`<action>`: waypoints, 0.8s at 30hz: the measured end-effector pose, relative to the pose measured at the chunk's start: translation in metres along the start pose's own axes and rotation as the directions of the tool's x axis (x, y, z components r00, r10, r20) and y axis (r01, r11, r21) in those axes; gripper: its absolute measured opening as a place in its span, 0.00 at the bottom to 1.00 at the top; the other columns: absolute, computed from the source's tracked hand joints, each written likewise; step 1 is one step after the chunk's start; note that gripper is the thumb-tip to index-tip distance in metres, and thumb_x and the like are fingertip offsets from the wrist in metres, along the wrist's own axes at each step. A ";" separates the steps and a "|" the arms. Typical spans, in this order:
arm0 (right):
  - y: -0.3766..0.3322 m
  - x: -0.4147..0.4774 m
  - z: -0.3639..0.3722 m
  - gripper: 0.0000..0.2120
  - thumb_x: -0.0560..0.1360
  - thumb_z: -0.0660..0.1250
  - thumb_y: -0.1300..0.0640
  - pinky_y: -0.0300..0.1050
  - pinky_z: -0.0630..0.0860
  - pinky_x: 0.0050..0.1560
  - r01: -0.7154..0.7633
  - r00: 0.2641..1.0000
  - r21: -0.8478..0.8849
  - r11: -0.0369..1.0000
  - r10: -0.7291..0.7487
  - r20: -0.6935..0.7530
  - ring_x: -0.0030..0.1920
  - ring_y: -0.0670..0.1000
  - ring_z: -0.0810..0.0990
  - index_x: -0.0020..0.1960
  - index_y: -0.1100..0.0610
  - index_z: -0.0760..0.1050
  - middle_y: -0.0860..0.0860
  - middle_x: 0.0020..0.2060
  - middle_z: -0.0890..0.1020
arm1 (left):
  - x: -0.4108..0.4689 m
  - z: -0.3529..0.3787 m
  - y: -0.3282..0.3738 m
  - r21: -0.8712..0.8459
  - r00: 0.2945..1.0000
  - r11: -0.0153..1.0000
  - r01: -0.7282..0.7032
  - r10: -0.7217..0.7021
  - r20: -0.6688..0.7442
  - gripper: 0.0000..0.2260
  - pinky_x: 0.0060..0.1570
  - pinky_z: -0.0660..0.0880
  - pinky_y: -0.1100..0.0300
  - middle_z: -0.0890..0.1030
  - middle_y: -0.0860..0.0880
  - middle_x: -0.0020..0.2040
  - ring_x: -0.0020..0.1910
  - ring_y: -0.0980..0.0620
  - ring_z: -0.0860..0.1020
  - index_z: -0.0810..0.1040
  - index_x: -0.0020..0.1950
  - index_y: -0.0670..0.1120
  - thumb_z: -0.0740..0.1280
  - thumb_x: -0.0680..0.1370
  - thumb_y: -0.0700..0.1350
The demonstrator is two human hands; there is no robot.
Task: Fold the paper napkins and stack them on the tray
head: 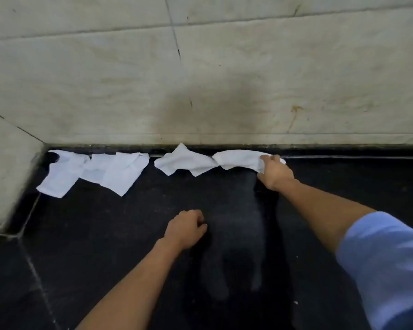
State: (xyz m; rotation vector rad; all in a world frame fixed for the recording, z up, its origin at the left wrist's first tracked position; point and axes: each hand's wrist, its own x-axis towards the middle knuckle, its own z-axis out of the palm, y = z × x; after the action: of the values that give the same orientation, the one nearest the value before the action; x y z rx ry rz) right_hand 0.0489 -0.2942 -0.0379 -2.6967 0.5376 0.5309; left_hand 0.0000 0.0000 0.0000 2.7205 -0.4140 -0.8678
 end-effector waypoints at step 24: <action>0.021 -0.195 0.081 0.10 0.76 0.58 0.56 0.47 0.68 0.44 0.360 0.911 -0.077 0.930 -0.333 0.242 0.52 0.57 0.77 0.56 0.52 0.72 0.51 0.53 0.74 | -0.013 0.042 -0.003 0.270 0.936 0.904 -0.331 0.351 -0.029 0.21 0.54 0.72 0.54 0.68 0.47 0.64 0.59 0.47 0.69 0.67 0.69 0.49 0.61 0.76 0.42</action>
State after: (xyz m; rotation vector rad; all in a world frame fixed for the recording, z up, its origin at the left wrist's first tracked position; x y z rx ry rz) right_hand -0.1505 -0.2230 -0.0324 -2.7056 -0.0409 0.7724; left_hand -0.0342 0.0006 -0.0275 2.7716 -1.0194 -0.6467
